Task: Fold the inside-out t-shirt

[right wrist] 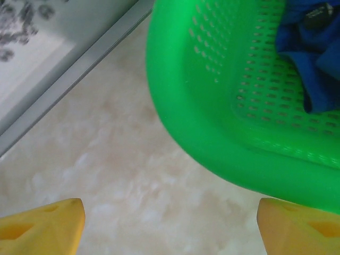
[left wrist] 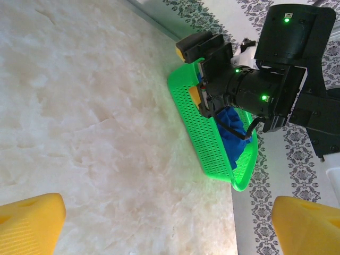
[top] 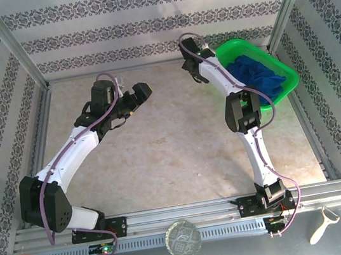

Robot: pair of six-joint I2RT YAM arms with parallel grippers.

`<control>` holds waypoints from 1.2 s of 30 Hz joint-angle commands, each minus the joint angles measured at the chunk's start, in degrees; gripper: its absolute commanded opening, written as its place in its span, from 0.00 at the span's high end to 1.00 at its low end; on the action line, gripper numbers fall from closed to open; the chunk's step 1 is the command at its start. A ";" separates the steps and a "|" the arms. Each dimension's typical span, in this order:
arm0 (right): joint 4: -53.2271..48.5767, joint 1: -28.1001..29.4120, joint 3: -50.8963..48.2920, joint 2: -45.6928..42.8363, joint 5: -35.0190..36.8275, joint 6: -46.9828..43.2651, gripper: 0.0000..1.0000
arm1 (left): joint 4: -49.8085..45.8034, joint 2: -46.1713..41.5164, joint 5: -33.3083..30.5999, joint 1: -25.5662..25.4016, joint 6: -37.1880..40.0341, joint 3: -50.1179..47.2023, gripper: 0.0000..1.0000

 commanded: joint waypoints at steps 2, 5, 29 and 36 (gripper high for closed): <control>-2.89 -1.99 2.97 1.91 3.01 4.92 0.15 | -2.03 -2.08 -0.70 0.63 1.31 -1.17 0.00; -2.60 -3.21 3.53 2.02 3.49 5.62 0.15 | -2.65 -2.49 -0.80 0.61 1.44 -1.53 0.00; 4.07 -0.41 3.87 -2.13 -8.45 -13.42 0.16 | -0.97 -4.12 -2.29 -0.76 -0.22 -6.42 0.00; 2.37 -1.76 3.91 1.93 -4.64 -12.36 0.16 | -2.17 -4.19 -2.59 -0.78 0.58 -6.65 0.00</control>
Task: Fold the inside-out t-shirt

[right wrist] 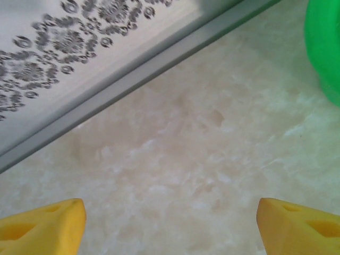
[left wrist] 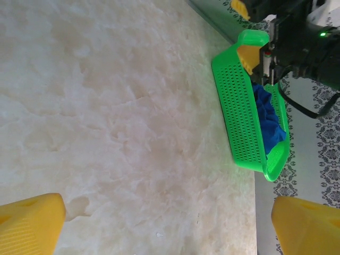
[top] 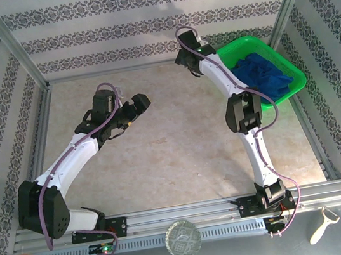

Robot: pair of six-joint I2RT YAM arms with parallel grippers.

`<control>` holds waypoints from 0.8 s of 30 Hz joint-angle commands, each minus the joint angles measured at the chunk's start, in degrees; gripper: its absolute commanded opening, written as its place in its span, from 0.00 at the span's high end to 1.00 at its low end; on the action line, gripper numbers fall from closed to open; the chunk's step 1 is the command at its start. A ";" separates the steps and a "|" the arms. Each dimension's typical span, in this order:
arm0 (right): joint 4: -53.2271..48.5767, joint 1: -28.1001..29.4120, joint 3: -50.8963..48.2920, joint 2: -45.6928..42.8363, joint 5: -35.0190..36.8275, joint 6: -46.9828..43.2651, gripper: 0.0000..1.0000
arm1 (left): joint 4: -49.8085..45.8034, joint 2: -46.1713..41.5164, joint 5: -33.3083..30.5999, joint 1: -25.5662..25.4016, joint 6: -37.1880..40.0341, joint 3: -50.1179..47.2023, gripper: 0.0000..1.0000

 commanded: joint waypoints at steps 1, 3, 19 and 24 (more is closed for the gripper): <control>-1.88 -2.45 0.69 2.99 3.69 -0.13 0.16 | 0.08 -1.38 -0.43 -0.47 0.66 -0.31 0.00; -2.37 -3.19 0.87 3.68 7.18 0.06 0.16 | 0.77 -1.14 -0.25 -0.40 0.60 -0.25 0.00; -4.18 -9.74 13.50 11.91 20.19 2.43 0.17 | 2.42 1.02 2.46 -0.32 1.17 0.01 0.00; -0.15 -10.74 14.95 11.23 9.92 -2.40 0.17 | 1.19 1.84 2.31 -0.25 2.39 1.21 0.00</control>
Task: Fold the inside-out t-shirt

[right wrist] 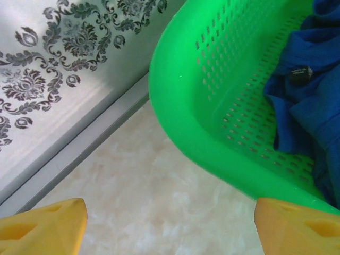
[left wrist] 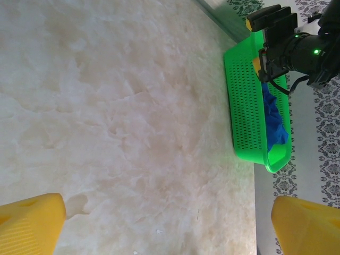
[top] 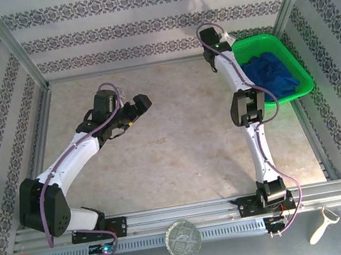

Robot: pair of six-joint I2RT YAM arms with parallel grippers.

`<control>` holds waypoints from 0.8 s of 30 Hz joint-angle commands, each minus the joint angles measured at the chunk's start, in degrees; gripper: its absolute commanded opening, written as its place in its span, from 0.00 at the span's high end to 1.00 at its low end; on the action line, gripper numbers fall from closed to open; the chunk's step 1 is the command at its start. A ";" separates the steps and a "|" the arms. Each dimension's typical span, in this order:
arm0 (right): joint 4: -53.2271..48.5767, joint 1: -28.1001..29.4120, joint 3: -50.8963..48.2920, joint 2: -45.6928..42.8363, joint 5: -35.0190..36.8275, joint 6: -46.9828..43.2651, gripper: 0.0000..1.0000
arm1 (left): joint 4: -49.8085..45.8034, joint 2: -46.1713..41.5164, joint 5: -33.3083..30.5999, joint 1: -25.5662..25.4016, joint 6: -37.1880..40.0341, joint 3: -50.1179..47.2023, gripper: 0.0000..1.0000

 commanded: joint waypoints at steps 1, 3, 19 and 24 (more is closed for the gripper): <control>3.24 -1.09 2.15 -0.70 -9.10 -4.02 0.17 | 0.56 0.94 0.92 -0.23 2.01 1.48 0.01; 4.90 -1.44 1.96 -3.57 -18.25 -6.56 0.17 | 0.60 1.60 1.06 -0.28 2.25 1.92 0.01; 2.80 -12.67 -37.75 -38.28 -12.57 -2.68 0.03 | -0.50 2.07 0.23 -0.23 5.59 1.86 0.00; 4.41 -19.20 -50.58 -42.37 -8.04 -1.12 0.02 | 1.58 1.64 1.73 -0.24 4.77 0.04 0.01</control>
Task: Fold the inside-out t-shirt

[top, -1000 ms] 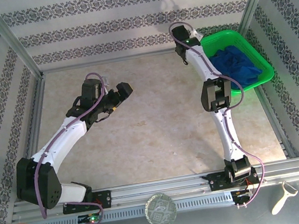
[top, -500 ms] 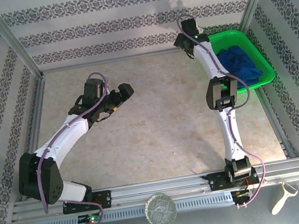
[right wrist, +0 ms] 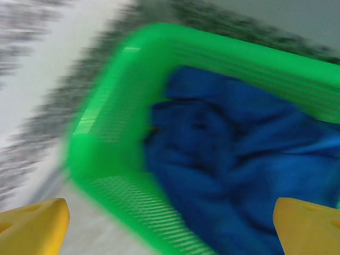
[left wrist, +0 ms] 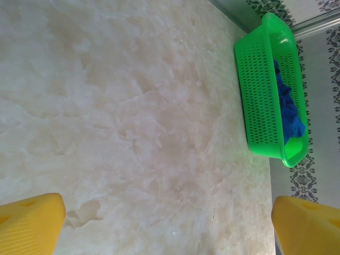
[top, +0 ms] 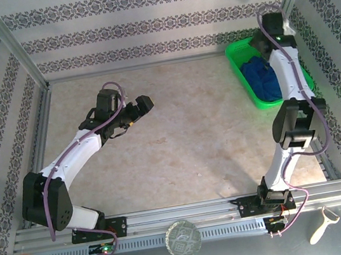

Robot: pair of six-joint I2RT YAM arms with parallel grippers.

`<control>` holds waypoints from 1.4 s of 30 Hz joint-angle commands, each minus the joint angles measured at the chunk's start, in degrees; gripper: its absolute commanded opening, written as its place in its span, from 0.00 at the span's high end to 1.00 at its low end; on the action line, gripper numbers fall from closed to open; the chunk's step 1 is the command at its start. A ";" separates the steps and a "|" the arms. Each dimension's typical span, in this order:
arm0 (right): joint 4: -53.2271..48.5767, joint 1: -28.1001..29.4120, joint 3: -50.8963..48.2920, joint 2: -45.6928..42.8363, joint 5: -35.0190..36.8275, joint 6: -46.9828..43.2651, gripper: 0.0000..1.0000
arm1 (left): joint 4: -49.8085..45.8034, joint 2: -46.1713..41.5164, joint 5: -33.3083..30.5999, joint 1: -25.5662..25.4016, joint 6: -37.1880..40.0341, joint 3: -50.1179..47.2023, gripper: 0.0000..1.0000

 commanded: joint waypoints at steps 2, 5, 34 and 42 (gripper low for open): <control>-2.06 -3.21 -5.89 1.82 2.96 2.54 0.02 | 2.62 -0.97 2.13 -0.26 0.43 -1.14 0.01; -2.86 -4.76 -4.56 5.92 -0.04 2.05 0.03 | 2.77 -0.40 2.79 -0.18 0.66 -0.69 0.01; 30.42 2.64 -4.60 -9.48 -45.73 11.41 1.00 | 2.78 0.59 4.07 5.62 3.41 1.93 0.01; 27.24 19.45 1.35 -17.89 -43.43 4.89 1.00 | 1.22 2.20 5.23 6.72 4.57 5.23 0.01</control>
